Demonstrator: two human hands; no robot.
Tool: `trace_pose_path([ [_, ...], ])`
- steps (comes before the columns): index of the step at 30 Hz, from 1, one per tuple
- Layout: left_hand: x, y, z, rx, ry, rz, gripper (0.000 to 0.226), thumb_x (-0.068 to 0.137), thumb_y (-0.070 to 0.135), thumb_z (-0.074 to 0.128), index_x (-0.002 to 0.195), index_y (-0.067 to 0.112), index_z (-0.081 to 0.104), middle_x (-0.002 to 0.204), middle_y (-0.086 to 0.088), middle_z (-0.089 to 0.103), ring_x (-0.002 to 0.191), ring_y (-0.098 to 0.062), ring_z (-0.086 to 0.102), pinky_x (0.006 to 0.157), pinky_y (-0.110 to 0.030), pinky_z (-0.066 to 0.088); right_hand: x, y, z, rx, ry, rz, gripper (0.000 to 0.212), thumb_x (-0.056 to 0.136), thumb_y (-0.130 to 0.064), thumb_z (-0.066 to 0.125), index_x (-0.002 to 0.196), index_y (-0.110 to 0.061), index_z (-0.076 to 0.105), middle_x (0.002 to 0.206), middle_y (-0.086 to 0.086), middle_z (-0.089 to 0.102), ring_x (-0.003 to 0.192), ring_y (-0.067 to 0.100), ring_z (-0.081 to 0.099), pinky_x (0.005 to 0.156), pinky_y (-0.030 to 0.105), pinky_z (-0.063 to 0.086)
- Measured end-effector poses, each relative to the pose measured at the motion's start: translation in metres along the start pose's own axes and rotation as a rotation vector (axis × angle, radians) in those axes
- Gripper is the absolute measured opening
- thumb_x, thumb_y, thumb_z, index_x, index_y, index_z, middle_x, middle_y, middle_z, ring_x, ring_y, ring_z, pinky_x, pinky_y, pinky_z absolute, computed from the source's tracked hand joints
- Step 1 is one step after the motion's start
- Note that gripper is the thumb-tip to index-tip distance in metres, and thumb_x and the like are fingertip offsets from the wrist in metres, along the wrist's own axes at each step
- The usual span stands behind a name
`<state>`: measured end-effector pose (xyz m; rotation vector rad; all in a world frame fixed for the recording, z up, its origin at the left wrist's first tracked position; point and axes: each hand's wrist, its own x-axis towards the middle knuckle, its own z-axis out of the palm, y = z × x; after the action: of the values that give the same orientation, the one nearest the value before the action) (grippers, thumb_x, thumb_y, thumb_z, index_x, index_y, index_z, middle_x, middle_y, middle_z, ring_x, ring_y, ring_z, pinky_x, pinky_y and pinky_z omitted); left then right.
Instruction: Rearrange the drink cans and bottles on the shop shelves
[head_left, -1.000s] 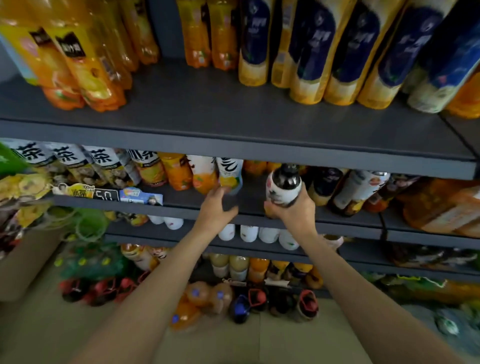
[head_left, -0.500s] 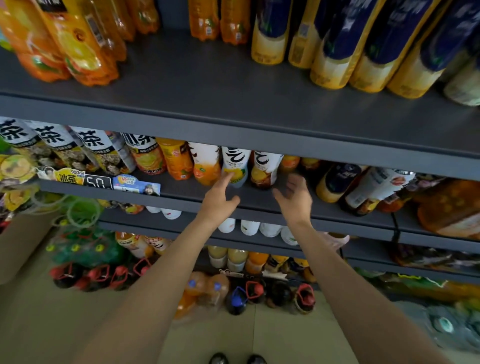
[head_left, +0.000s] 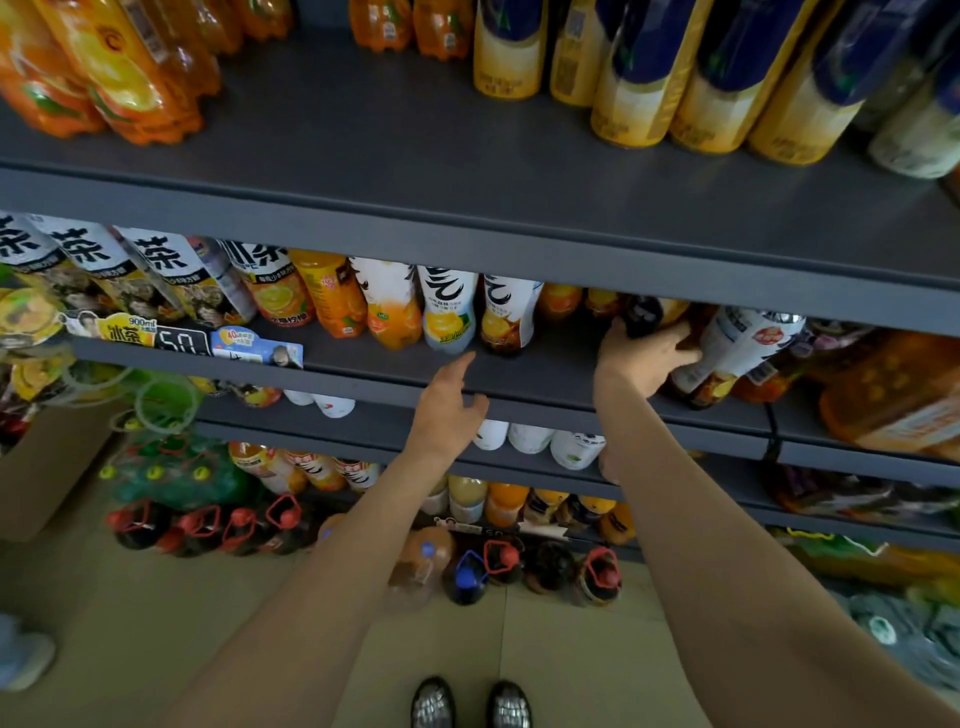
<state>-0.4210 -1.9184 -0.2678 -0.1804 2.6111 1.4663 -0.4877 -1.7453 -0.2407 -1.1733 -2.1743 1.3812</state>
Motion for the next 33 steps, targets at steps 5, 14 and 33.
trace_pose_path([
  [5, -0.011, 0.002, 0.002, 0.003, 0.058, 0.032, 0.051, 0.093, 0.004, 0.048, 0.142, 0.011, 0.035, 0.144, -0.007, 0.039, 0.127, -0.02, 0.044, 0.095, -0.023, 0.037, -0.002, 0.003, 0.002, -0.081, -0.022, -0.052, 0.072, 0.079, -0.034, 0.071, 0.135, -0.007, 0.035, 0.138, 0.017, 0.028, 0.122, 0.036, 0.039, 0.093, 0.043, 0.043],
  [14, -0.057, 0.022, -0.007, 0.009, 0.277, 0.17, 0.046, 0.088, 0.003, 0.055, 0.132, 0.009, 0.042, 0.122, -0.004, 0.055, 0.096, -0.011, 0.057, 0.088, -0.03, 0.047, -0.04, 0.041, -0.096, -0.184, -0.502, -0.493, 0.059, 0.071, -0.022, 0.08, 0.116, -0.002, 0.047, 0.108, 0.01, 0.063, 0.101, 0.024, 0.058, 0.074, 0.025, 0.042],
  [33, -0.014, 0.152, -0.087, -0.08, 0.267, 0.529, 0.048, 0.088, 0.006, 0.055, 0.134, 0.012, 0.04, 0.12, -0.003, 0.056, 0.109, -0.011, 0.053, 0.094, -0.025, 0.043, -0.077, -0.151, -0.119, 0.143, -0.474, -0.977, 0.05, 0.078, -0.03, 0.074, 0.115, -0.004, 0.051, 0.109, 0.004, 0.064, 0.099, 0.014, 0.059, 0.077, 0.017, 0.046],
])
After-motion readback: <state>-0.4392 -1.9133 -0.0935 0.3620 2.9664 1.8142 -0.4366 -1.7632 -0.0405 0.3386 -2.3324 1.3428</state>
